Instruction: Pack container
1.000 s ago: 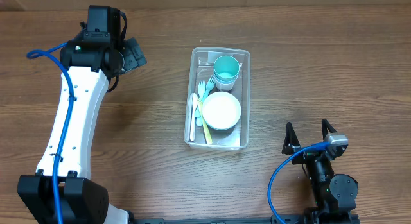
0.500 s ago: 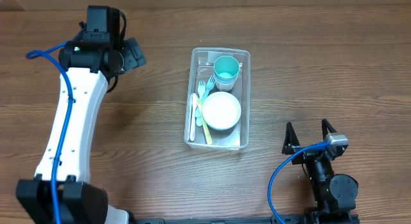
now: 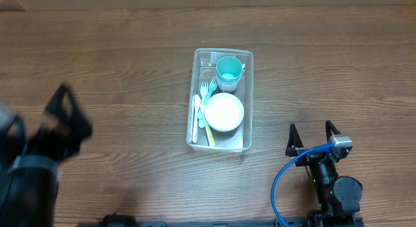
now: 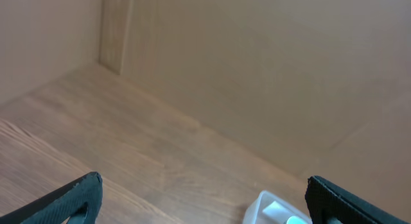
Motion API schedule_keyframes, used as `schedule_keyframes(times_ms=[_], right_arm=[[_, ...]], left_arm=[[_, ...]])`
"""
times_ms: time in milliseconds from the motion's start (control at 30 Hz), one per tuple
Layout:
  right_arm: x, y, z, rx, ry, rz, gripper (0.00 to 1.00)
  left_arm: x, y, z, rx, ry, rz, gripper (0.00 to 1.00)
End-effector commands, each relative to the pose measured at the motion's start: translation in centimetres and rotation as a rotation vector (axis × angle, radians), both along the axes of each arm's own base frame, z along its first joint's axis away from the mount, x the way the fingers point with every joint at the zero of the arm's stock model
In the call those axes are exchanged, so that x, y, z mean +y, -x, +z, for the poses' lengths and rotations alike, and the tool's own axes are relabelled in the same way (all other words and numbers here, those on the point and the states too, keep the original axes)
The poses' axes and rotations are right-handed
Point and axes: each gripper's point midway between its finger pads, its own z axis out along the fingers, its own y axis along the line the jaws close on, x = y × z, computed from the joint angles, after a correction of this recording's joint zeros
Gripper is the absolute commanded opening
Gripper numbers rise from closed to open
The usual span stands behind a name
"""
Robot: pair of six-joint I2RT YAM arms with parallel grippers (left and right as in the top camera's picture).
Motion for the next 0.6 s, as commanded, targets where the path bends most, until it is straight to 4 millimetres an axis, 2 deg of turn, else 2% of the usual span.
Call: schedule_keyframes(times_ms=[0,100,167,267,367,433,567], right_arm=[[0.0,0.0,-0.2,-0.004,0.003,0.001,1.0],[0.0,0.0,-0.2,-0.004,0.003,0.001,1.0],[0.0,0.0,-0.2,-0.004,0.003,0.001,1.0],[0.0,0.0,-0.2,-0.004,0.003,0.001,1.0],[0.0,0.0,-0.2,-0.004,0.003,0.001,1.0],[0.0,0.0,-0.2,-0.004,0.003,0.001,1.0],[0.0,0.0,-0.2,-0.004,0.003,0.001,1.0]], left_arm=[[1.0,5.8,0.1,-0.067,-0.004,0.031,1.0],[1.2,10.0,-0.8,-0.104,0.0,0.029,1.0],[1.2,11.8,-2.6,-0.084,0.003,0.021,1.0],[1.3,12.6,-5.3,-0.054,0.004,0.024,1.0],[1.3,12.2,-8.9,-0.003,0.001,0.024,1.0],[1.2,11.0,-11.6,0.012,0.013,0.028,1.0],[0.9,7.3,-13.7,-0.089,0.022,0.027,1.0]])
